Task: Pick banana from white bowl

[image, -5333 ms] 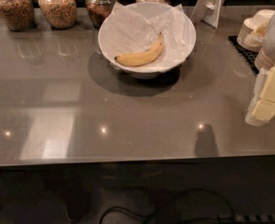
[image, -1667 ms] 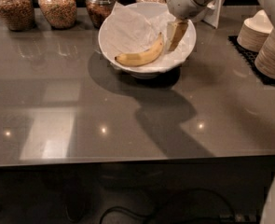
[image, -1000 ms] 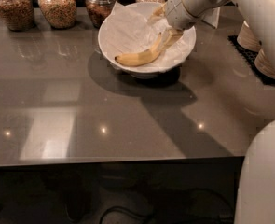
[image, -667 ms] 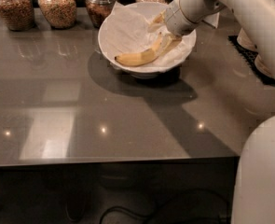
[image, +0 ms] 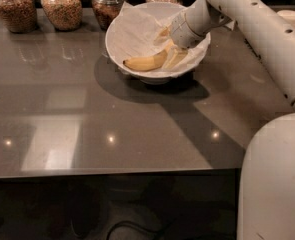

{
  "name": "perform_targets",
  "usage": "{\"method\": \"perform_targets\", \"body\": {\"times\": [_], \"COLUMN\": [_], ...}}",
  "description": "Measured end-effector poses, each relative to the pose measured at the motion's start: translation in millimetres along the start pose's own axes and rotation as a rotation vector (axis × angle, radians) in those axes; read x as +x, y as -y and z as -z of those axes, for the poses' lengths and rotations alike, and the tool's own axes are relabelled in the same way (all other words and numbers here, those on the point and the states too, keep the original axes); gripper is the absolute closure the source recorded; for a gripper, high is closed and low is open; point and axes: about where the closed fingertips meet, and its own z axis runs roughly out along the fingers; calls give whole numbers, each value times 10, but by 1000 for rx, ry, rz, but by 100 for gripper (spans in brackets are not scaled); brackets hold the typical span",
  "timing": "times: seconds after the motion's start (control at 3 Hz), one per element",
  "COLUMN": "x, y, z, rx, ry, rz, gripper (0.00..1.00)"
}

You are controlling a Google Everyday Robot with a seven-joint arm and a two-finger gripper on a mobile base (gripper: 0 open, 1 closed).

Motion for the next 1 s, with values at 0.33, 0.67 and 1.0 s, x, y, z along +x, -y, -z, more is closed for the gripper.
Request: {"method": "perform_targets", "body": {"times": [0.33,0.67,1.0], "x": [3,-4,-9], "y": [36,62,32], "z": [-92,-145,-179], "rx": [-2,-5,-21], "ry": [9,14,14], "rz": [-4,-3,-3], "gripper": [43,46,65]}}
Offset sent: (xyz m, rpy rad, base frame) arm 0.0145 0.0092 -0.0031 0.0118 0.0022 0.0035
